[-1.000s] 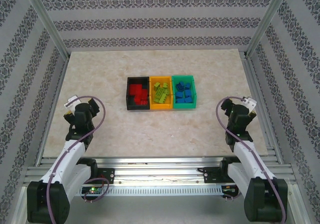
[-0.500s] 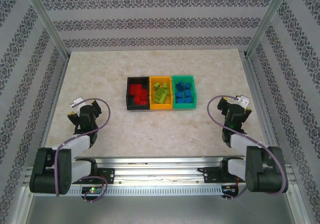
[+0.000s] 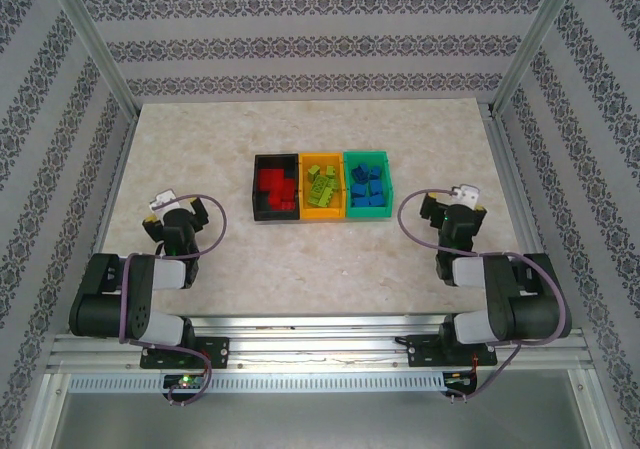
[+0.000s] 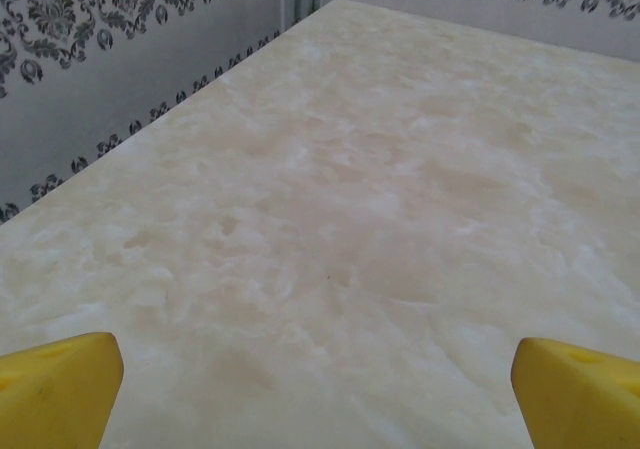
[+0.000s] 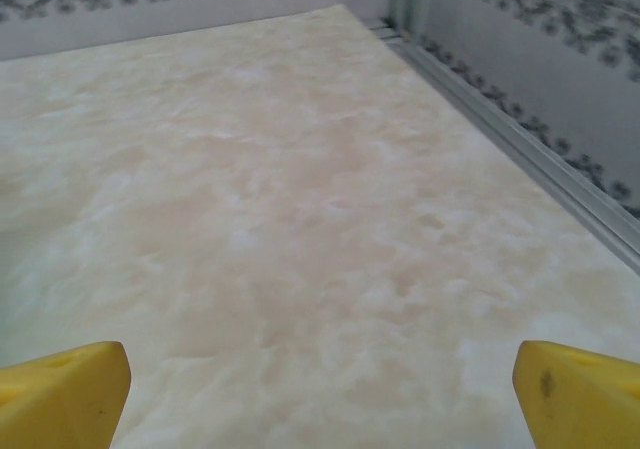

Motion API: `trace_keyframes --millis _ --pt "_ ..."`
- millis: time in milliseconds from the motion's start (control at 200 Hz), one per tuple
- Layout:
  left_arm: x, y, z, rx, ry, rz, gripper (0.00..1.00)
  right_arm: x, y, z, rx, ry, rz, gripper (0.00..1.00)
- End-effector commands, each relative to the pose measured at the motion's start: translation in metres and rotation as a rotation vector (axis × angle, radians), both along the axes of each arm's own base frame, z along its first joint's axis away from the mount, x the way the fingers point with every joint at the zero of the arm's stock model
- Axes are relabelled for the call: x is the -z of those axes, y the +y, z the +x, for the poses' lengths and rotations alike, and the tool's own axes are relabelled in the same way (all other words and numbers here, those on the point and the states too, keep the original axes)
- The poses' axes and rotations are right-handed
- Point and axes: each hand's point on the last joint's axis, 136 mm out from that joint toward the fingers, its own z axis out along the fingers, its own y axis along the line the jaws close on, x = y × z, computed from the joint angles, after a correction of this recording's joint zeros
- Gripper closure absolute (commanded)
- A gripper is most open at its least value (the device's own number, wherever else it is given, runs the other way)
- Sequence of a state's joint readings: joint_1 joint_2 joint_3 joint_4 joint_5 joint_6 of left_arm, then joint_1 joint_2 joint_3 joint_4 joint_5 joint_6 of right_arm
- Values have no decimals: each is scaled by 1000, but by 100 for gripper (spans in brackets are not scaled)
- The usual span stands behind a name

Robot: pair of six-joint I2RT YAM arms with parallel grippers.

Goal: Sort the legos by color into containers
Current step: Reset both arms

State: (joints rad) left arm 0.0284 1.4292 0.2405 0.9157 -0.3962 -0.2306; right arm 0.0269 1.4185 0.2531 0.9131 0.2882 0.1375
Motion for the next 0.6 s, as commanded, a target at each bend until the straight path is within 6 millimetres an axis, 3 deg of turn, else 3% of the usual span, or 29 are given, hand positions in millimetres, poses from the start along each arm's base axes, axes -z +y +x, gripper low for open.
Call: trace_keyframes --millis 0,80,130,225,430,595 --pt "-24 1 10 16 -93 13 0 -26 20 20 -96 -70 -76 2" --pt "-23 -1 11 30 -92 16 0 -15 32 24 -161 -48 -85 2" --pt "-23 -3 13 47 -95 18 0 -17 36 29 -169 -100 -100 2" --pt "-24 -7 15 73 -100 25 0 -13 40 28 -196 -39 -94 2" --pt "-22 -10 17 97 -89 27 0 -14 39 30 -190 -63 -96 2" --pt "-19 -28 32 202 -43 51 0 -14 39 31 -190 -61 -95 2"
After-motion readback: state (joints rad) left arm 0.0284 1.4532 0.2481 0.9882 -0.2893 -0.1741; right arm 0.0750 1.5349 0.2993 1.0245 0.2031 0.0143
